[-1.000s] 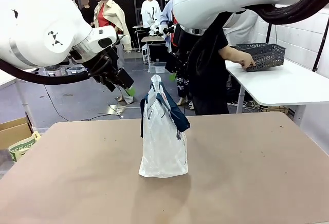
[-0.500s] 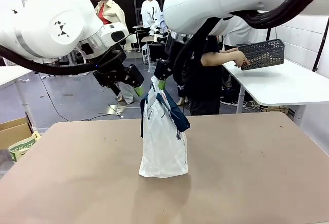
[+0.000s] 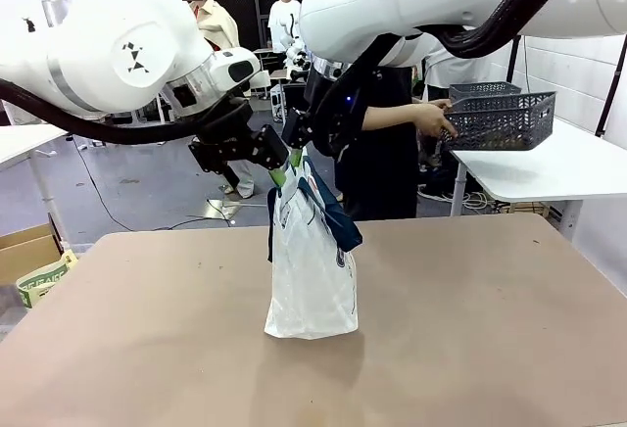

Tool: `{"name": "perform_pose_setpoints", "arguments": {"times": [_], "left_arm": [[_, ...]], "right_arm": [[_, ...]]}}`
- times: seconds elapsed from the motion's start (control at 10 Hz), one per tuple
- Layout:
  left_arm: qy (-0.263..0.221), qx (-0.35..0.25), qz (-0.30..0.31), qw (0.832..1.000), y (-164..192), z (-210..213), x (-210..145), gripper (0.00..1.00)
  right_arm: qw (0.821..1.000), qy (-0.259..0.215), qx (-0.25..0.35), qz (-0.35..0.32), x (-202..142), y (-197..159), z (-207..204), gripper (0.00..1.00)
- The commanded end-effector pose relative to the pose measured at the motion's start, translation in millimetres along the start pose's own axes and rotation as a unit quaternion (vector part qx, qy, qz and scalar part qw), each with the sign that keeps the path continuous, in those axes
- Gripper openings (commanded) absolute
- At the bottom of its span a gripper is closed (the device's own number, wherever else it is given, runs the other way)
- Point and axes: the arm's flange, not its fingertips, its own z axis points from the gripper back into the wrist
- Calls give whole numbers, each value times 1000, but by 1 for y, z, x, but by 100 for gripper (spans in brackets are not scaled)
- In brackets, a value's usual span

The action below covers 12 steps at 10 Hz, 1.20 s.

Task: Transfer purchased items from the store into the shopping bag.
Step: Open the Reusable shopping bag in the center of the table.

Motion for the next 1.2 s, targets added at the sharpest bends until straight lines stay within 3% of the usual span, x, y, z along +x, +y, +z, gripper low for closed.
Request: {"name": "perform_pose_setpoints", "arguments": {"times": [0.0,1.1], "left_arm": [[-2,-7,5,1000,2,-7,6,100],[33,-1,17,999,8,-44,4,100]], "right_arm": [[1000,13,-1,-12,10,5,-2,100],[997,73,-9,-30,0,-6,-36,100]]}}
